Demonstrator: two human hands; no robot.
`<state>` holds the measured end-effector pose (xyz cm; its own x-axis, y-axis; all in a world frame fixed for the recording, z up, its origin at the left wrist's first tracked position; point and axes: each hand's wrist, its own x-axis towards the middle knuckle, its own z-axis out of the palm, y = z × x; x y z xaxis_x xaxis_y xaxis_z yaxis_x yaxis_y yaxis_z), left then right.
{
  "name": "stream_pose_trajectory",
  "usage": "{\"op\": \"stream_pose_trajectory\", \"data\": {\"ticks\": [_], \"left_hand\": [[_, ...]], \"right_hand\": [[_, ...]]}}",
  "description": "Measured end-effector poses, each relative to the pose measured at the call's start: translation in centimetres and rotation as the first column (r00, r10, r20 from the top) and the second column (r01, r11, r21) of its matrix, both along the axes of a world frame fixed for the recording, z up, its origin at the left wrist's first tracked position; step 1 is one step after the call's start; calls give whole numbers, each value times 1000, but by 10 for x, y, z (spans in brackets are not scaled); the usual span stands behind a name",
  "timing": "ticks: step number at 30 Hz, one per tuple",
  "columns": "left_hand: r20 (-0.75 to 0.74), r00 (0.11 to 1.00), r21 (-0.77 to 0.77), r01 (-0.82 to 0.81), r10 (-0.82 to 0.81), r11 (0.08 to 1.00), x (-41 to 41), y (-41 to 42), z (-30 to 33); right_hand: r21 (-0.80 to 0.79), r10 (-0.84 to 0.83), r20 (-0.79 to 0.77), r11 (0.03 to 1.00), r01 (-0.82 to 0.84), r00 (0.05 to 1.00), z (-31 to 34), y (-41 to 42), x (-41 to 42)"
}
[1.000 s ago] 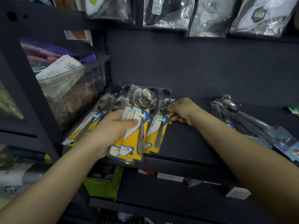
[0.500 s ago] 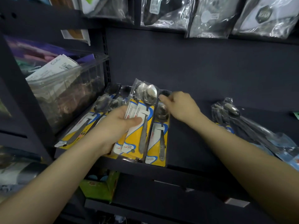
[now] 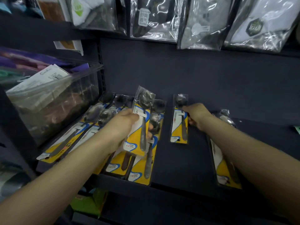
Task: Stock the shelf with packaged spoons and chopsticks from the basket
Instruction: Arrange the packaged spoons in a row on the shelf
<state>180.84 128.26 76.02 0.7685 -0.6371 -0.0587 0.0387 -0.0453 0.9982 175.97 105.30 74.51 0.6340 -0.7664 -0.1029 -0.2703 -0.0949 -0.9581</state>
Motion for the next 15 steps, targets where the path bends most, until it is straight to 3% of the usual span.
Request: {"op": "stream_pose_trajectory", "data": {"ticks": [3, 10, 12, 15], "left_hand": [[-14, 998, -39, 58, -59, 998, -2, -4, 0], [78, 996, 52, -41, 36, 998, 4, -9, -4], [115, 993, 71, -32, 24, 997, 5, -11, -6], [105, 994, 55, -13, 7, 998, 3, -15, -5]], "right_hand": [[-9, 46, -138, 999, -48, 989, -5, -13, 11], [-24, 116, -209, 992, -124, 971, -5, -9, 23], [-192, 97, -300, 968, -160, 949, -7, -12, 24], [-509, 1, -376, 835, -207, 927, -4, -7, 21]]}}
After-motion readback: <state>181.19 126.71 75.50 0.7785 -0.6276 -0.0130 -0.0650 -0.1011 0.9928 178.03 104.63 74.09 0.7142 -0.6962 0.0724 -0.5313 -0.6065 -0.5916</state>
